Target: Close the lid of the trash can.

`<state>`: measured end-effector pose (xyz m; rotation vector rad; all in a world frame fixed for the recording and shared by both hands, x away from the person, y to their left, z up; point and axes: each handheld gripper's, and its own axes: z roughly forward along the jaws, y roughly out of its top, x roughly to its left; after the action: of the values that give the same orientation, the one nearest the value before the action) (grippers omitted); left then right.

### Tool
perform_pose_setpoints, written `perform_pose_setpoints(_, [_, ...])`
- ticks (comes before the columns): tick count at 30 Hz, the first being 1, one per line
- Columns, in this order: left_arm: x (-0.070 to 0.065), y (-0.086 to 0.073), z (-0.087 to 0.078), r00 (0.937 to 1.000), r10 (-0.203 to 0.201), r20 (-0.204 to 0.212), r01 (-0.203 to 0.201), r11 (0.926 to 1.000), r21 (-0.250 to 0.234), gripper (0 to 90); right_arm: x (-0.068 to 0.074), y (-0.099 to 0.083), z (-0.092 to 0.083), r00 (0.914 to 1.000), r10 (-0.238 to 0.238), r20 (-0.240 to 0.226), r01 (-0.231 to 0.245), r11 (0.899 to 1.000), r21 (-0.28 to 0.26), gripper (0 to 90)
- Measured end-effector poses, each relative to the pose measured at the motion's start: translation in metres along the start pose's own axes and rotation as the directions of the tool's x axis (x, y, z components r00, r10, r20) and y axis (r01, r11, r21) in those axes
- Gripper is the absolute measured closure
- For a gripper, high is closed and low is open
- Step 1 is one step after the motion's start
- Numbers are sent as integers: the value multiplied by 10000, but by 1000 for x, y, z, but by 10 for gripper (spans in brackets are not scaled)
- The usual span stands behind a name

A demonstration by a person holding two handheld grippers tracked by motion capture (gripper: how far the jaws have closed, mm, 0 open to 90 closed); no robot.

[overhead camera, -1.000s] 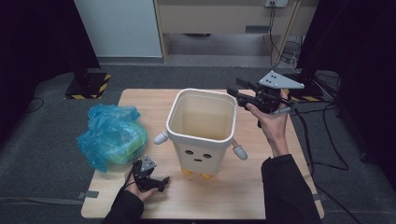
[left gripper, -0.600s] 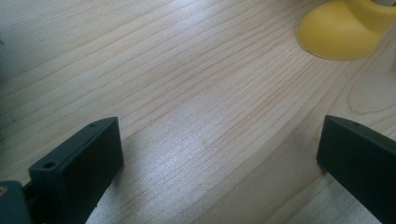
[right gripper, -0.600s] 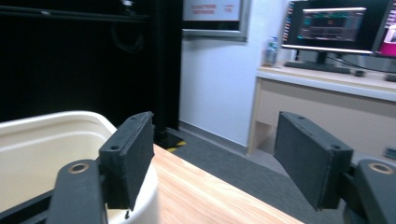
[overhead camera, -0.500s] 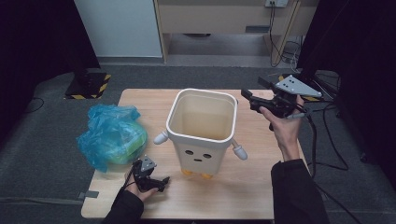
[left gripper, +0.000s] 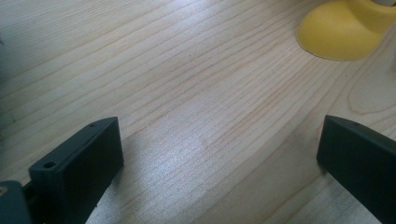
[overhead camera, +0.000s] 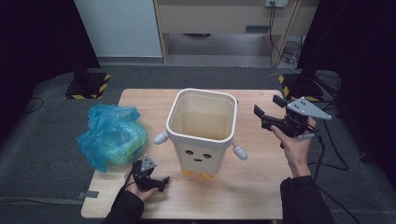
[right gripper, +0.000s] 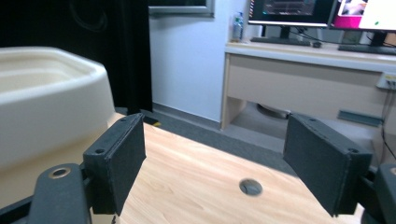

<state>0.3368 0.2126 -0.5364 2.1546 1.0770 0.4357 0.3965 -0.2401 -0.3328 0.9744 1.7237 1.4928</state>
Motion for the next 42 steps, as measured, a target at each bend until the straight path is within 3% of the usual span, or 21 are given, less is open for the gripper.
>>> perform_pose_setpoints(13, [0,0,0,10000,-7,-10,7,10000,8,0,-8,-59,-28,9982,350,479,-365,9989,302,193])
perform_pose_setpoints(17, [0,0,0,10000,-7,-2,7,10000,8,0,-10,-74,-29,9977,366,576,-403,9971,649,199])
perform_pose_setpoints(19, [0,0,0,10000,-10,-4,10,10000,7,0,-10,-87,-28,9979,89,641,-162,9933,1143,199])
perform_pose_setpoints(22, [0,0,0,10000,-6,-3,6,10000,7,0,-11,-109,-26,9973,-242,691,96,9788,2045,196])
perform_pose_setpoints(24, [0,0,0,10000,-9,-3,9,10000,7,0,-13,-121,-27,9968,-167,779,-20,9722,2342,196])
perform_pose_setpoints(29, [0,0,0,10000,-11,-5,11,10000,2,0,-18,-144,-31,9944,214,1039,-490,9613,2710,189])
perform_pose_setpoints(35, [0,0,0,10000,-8,-5,8,10000,4,0,-23,-166,-38,9947,189,1015,-519,9415,3330,171])
perform_pose_setpoints(39, [0,0,0,10000,-12,-2,12,10000,3,0,-28,-182,-43,9954,-36,953,-371,9057,4224,149])
perform_pose_setpoints(42, [0,0,0,10000,-15,3,15,10000,-2,0,-32,-190,-44,9958,172,896,-574,8811,4694,128])
